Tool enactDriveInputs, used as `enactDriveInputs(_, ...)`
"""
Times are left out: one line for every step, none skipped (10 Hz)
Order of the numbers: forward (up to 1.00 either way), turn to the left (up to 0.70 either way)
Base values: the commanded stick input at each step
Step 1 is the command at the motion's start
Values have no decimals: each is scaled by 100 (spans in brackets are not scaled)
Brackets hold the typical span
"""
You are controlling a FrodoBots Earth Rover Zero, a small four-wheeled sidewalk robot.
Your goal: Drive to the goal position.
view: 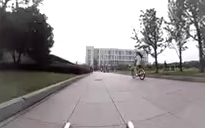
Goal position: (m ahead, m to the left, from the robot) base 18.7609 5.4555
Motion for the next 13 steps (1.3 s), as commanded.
enactDriveInputs(60,14)
enactDriveInputs(60,15)
enactDriveInputs(60,15)
enactDriveInputs(60,7)
enactDriveInputs(60,0)
enactDriveInputs(60,0)
enactDriveInputs(60,0)
enactDriveInputs(60,0)
enactDriveInputs(60,0)
enactDriveInputs(60,0)
enactDriveInputs(60,0)
enactDriveInputs(60,0)
enactDriveInputs(60,0)
